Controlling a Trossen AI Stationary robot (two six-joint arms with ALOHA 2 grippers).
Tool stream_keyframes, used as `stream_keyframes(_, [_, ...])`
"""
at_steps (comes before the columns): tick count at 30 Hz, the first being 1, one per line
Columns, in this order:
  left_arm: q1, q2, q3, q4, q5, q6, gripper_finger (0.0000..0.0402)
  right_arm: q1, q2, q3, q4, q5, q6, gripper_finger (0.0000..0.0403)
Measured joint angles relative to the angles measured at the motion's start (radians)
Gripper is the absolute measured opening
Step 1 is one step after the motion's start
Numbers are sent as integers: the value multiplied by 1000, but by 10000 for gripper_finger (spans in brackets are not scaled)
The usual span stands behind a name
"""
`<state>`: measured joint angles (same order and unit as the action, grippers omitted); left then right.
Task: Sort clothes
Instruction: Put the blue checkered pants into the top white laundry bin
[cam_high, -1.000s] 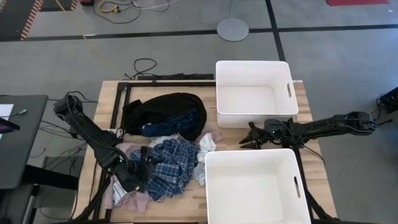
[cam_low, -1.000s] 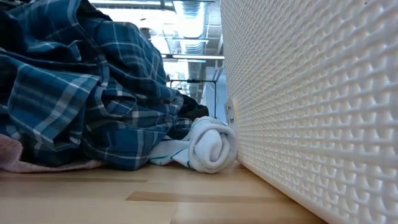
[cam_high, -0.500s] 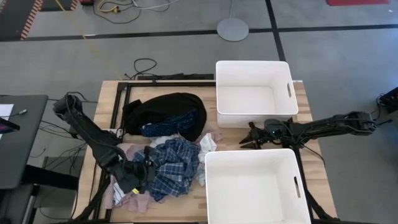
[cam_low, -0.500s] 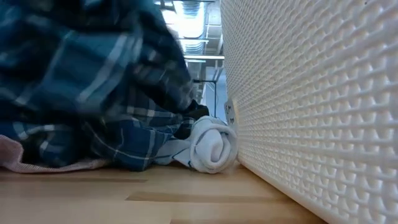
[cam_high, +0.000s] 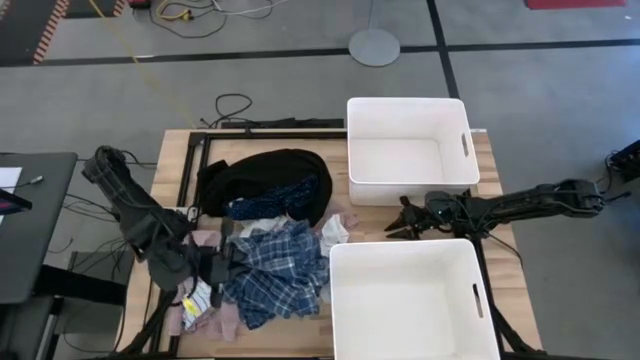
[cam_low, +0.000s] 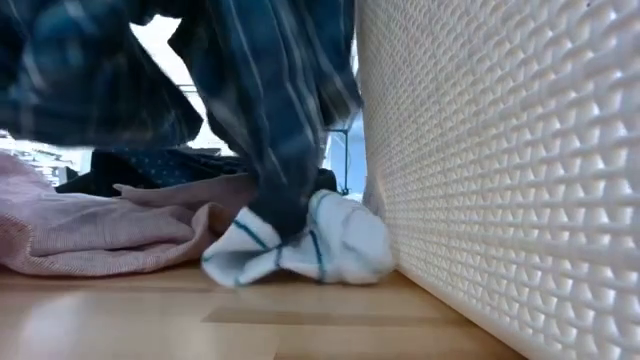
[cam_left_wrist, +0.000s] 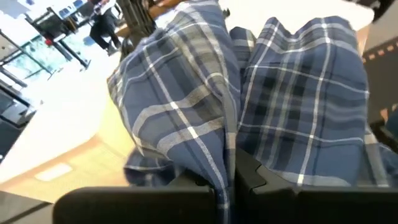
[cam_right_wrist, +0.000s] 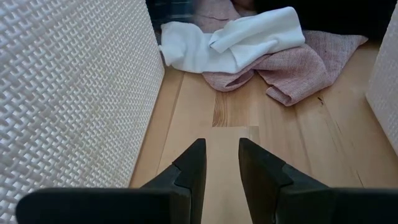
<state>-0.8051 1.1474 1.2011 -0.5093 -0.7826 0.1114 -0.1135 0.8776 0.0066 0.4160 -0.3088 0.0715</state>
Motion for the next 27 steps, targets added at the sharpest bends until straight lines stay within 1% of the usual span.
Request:
stream_keyframes(3, [0, -7, 10, -23, 8, -12, 1, 0, 0, 0, 0, 0, 0, 112])
stream_keyframes(7, [0, 0, 0, -148, 12, -102, 1, 0, 0, 0, 0, 0, 0, 112])
stream_keyframes(10, [7, 7, -29, -186, 2, -157, 1, 0, 0, 0, 0, 0, 0, 112])
stream_keyframes(16, [23, 8, -91, -182, -2, -229, 1, 0, 0, 0, 0, 0, 0, 112])
stream_keyframes(20, [31, 8, -100, -155, -3, -262, 1, 0, 0, 0, 0, 0, 0, 112])
stream_keyframes(23, [22, 7, -83, -105, -1, -247, 1, 0, 0, 0, 12, 0, -1, 112])
stream_keyframes(25, [7, 5, -53, -99, -2, -243, 1, 0, 0, 0, 46, -2, -1, 112])
stream_keyframes(27, [-6, 4, -22, -98, -27, -215, 1, 1, 0, 0, 84, -3, 0, 112])
